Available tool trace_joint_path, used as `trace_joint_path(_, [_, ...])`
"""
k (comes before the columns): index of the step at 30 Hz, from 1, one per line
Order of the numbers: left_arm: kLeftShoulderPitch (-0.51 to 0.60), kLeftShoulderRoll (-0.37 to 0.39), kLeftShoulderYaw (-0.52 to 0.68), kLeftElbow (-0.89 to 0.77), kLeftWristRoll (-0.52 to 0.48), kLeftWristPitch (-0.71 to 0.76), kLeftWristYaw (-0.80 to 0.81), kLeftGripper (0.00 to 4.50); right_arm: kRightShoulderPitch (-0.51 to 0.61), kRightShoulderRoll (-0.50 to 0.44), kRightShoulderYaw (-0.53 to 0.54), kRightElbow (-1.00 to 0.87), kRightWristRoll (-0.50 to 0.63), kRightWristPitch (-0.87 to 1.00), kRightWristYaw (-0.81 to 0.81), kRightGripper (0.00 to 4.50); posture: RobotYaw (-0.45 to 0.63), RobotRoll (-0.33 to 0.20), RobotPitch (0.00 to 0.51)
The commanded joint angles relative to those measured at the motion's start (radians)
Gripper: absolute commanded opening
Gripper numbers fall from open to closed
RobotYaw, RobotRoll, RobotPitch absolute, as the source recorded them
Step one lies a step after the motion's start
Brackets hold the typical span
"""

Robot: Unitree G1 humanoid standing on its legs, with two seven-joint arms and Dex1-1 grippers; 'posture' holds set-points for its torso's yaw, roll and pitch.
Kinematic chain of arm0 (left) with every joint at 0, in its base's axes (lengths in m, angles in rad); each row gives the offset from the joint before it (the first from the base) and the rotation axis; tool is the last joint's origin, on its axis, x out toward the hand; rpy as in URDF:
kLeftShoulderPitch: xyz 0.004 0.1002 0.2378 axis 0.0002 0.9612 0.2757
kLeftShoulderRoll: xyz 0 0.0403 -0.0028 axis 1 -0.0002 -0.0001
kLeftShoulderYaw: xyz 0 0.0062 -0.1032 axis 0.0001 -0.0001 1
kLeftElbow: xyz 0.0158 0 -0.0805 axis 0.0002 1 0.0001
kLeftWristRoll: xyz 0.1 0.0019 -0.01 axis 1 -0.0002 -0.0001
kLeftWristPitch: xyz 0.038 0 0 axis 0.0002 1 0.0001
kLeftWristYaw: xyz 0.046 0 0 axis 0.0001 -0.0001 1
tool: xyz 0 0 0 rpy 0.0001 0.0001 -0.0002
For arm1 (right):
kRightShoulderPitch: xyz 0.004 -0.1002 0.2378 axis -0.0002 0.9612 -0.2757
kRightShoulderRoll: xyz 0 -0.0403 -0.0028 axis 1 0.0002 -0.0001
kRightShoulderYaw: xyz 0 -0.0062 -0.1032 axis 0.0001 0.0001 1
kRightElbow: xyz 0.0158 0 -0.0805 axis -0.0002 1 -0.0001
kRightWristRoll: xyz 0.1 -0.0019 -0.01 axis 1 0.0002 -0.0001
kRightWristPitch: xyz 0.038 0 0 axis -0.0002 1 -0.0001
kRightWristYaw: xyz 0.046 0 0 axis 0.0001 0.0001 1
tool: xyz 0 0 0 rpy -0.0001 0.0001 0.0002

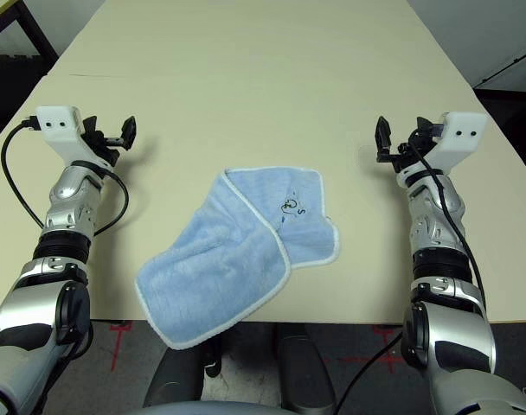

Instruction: Fold the towel and set it aside.

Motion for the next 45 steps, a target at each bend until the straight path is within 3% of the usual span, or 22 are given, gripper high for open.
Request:
trace_joint_path(1, [0.016, 0.001, -0.004, 0.023, 0.01, -0.002, -0.007, 4.46, 0.022, 0.007, 0.002, -0.024, -0.003, 0.002, -0.004, 4.5, -0.02, 0.0, 0.202])
trace_joint_path(12, [-0.003, -0.001, -0.007, 0.042, 0.01, -0.034, -0.028, 4.46, 0.019, 0.002, 0.004, -0.042, -0.003, 0.016, 0.001, 4.5, -0.02, 0.0, 0.2])
trace_joint_path(21, [-0.064, 0.073, -0.003, 0.129, -0.002, -0.047, -0.145, 4.46, -0.015, 0.019, 0.03, -0.022, -0.011, 0.025, 0.008, 4.5, 0.02, 0.0, 0.213])
trace_joint_path(30, [-0.223, 0.15, -0.001, 0.268, -0.04, 0.081, -0.456, 4.46, -0.059, 0.01, 0.049, 0.026, -0.012, 0.036, 0.052, 4.5, 0.04, 0.0, 0.235])
trace_joint_path(33, [-0.258, 0.157, -0.043, 0.267, -0.035, 0.134, -0.656, 4.46, -0.072, -0.023, 0.043, 0.053, -0.008, 0.033, 0.088, 4.5, 0.03, 0.0, 0.251])
trace_joint_path(39, [-0.312, 0.19, -0.19, 0.275, 0.054, 0.157, -1.009, 4.46, -0.061, -0.078, 0.063, 0.042, -0.011, 0.054, 0.172, 4.5, -0.01, 0.0, 0.256])
trace_joint_path(45, [-0.356, 0.243, -0.254, 0.3, 0.104, 0.114, -1.205, 4.46, -0.068, -0.106, 0.067, 0.001, 0.0, 0.097, 0.237, 4.5, -0.02, 0.0, 0.257])
